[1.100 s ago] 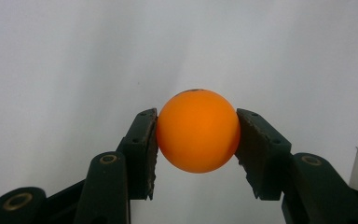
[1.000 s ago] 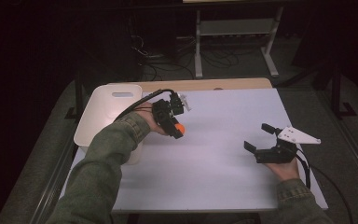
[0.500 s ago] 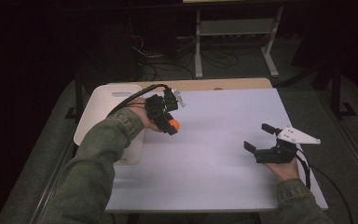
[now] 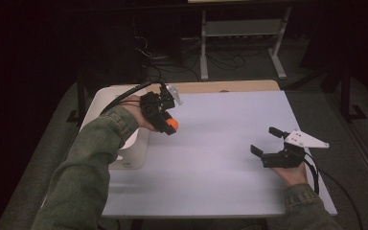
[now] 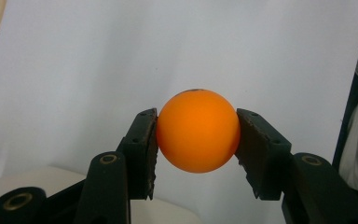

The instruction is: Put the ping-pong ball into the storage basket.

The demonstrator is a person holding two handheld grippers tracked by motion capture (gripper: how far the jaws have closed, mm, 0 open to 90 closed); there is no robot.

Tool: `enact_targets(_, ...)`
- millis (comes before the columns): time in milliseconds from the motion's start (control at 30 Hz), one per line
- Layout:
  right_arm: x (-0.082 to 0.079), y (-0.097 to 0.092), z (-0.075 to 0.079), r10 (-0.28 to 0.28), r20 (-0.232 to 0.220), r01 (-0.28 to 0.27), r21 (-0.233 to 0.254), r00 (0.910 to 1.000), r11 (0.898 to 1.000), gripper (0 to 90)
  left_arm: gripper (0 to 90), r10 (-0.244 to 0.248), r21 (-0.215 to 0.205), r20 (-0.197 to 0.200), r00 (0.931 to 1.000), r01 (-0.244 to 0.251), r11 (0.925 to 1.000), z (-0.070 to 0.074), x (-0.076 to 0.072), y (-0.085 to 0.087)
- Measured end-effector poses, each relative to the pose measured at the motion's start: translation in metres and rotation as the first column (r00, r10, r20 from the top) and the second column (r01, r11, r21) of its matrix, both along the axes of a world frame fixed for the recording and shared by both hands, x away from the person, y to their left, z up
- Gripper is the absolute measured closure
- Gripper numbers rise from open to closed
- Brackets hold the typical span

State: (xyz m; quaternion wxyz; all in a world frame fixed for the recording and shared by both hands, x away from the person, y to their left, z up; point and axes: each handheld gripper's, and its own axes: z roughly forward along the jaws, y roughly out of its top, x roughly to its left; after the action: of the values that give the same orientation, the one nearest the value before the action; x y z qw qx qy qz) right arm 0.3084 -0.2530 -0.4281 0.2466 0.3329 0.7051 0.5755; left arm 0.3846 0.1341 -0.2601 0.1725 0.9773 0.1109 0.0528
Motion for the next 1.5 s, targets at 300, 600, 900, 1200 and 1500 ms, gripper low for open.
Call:
enact_targets(300,0.000,-0.001,0.000,-0.002,0.004,0.002,0.003,1.0000,1.000,0.0,50.8,0.000,0.001,0.001,1.0000,0.000,1.0000,0.009,0.000,0.011)
enact_targets(600,-0.001,0.000,0.000,0.001,-0.003,-0.001,0.003,1.0000,1.000,0.0,50.9,0.010,-0.008,0.015,0.9998,-0.010,0.9999,0.014,-0.002,0.024)
enact_targets(900,-0.001,0.001,0.000,0.009,-0.001,-0.009,-0.002,1.0000,1.000,0.0,50.9,0.022,-0.002,0.031,0.9993,-0.022,0.9998,0.019,-0.005,0.036)
enact_targets(1200,-0.001,0.002,0.000,0.014,-0.002,-0.014,-0.011,0.9999,1.000,0.0,50.9,0.031,0.005,0.047,0.9984,-0.032,0.9995,0.028,-0.010,0.049)
enact_targets(1500,-0.001,0.002,0.000,0.014,-0.002,-0.014,-0.014,0.9999,1.000,0.0,50.9,0.072,-0.002,0.054,0.9959,-0.072,0.9974,0.034,-0.012,0.071)
